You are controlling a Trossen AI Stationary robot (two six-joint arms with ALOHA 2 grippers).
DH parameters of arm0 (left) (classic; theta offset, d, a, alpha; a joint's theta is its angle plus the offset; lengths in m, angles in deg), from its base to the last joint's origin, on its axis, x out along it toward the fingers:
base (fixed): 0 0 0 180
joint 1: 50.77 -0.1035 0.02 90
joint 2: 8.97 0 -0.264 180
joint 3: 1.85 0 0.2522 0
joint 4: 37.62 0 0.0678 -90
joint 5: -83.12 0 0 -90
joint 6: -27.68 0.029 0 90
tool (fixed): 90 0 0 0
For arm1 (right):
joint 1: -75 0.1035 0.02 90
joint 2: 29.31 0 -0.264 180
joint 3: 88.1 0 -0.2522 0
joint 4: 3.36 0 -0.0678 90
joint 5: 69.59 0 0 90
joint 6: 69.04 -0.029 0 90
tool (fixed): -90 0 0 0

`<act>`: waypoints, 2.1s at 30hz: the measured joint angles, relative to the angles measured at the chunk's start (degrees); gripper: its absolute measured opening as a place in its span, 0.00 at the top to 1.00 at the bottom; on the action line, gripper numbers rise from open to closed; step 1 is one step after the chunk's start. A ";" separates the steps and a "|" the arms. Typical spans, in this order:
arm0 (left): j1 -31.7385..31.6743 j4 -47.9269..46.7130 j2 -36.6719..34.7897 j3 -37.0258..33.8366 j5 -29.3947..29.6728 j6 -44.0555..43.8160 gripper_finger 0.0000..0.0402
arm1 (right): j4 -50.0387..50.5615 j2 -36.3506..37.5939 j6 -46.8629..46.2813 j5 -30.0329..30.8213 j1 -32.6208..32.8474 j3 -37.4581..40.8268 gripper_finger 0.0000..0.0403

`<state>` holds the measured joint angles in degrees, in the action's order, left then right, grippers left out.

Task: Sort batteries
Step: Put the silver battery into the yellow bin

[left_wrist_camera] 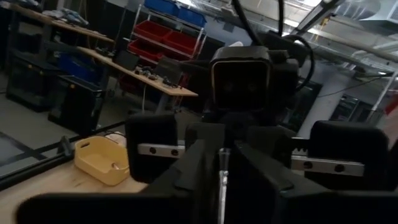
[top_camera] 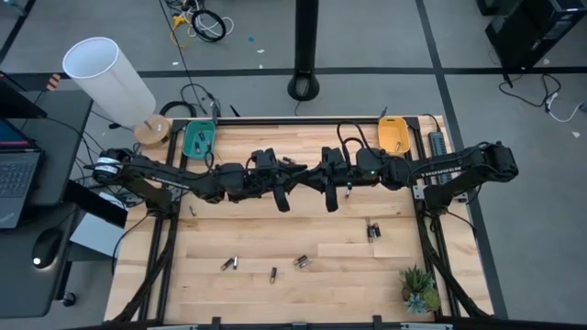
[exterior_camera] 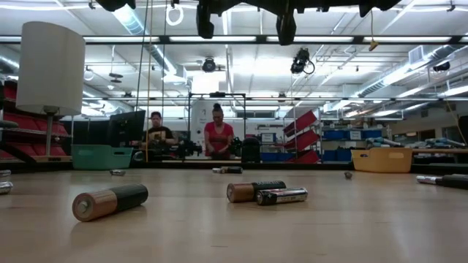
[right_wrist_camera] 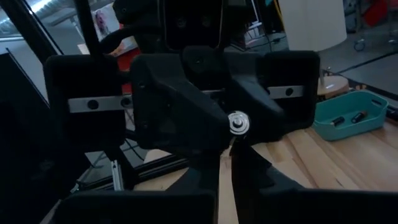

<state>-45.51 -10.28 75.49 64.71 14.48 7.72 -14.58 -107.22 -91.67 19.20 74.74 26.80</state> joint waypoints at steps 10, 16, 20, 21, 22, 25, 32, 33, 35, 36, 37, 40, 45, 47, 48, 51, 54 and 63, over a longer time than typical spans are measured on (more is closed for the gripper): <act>0.00 2.43 0.02 -0.13 1.45 1.73 0.51 | -0.77 0.07 -0.61 -0.04 0.28 -0.11 0.95; 0.00 2.66 0.02 -0.15 2.02 1.95 0.50 | -0.30 0.10 -0.75 0.07 0.28 -0.14 0.95; 0.00 2.82 -0.01 -0.16 2.63 3.15 0.50 | 1.86 0.43 -2.06 0.46 -0.24 -0.15 0.95; 0.00 2.86 -0.05 -0.16 2.62 3.20 0.50 | 2.17 0.56 -2.46 0.56 -0.47 -0.15 0.94; 0.00 2.90 -0.09 -0.16 2.63 3.24 0.50 | 2.95 0.91 -2.70 0.72 -0.73 -0.15 0.94; -0.02 2.88 -0.28 -0.16 2.63 3.29 0.50 | 4.22 1.99 -2.71 1.08 -1.20 -0.15 0.95; -0.02 2.33 -0.97 -0.13 4.90 4.90 0.50 | 13.10 6.28 -1.17 3.88 -3.64 -0.15 0.95; -0.02 2.19 -1.03 -0.11 5.40 4.94 0.50 | 14.93 6.86 -1.13 4.64 -4.49 -0.15 0.95; -0.11 0.99 -1.01 -0.11 5.78 4.96 0.50 | 18.71 7.56 -1.18 6.25 -6.31 -0.15 0.95; -0.35 0.05 -0.98 -0.13 5.77 4.96 0.50 | 20.89 7.81 -1.16 7.46 -7.23 -0.15 0.95; -0.60 -1.21 -0.98 -0.12 5.76 4.97 0.50 | 23.43 8.04 -1.16 9.17 -8.09 -0.15 0.95; -2.10 -7.12 -0.97 -0.11 5.76 4.98 0.50 | 30.36 8.14 -2.40 14.90 -11.15 -0.13 0.94; -5.74 -12.48 -0.92 -0.13 5.76 8.16 0.50 | 44.38 7.85 -10.61 18.04 -18.41 -0.11 0.95; -7.53 -12.81 -0.91 -0.13 5.47 9.25 0.50 | 50.83 7.82 -13.68 18.36 -21.85 -0.09 0.95; -8.52 -12.37 -0.92 -0.13 4.64 9.38 0.50 | 53.33 7.82 -14.70 18.65 -23.65 -0.09 0.95; -11.23 -11.76 -0.92 -0.11 0.32 9.29 0.50 | 58.04 7.82 -16.93 19.67 -28.85 -0.09 0.95; -13.22 -12.58 -0.92 -0.11 -3.83 9.04 0.50 | 61.71 7.82 -19.76 22.55 -33.51 -0.09 0.95; -18.65 -12.62 -0.92 -0.11 -5.04 8.04 0.50 | 69.58 7.80 -15.82 31.84 -43.38 -0.09 0.95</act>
<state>-64.16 -22.89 74.58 64.60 9.43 15.76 55.00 -99.42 -107.50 51.04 31.36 26.72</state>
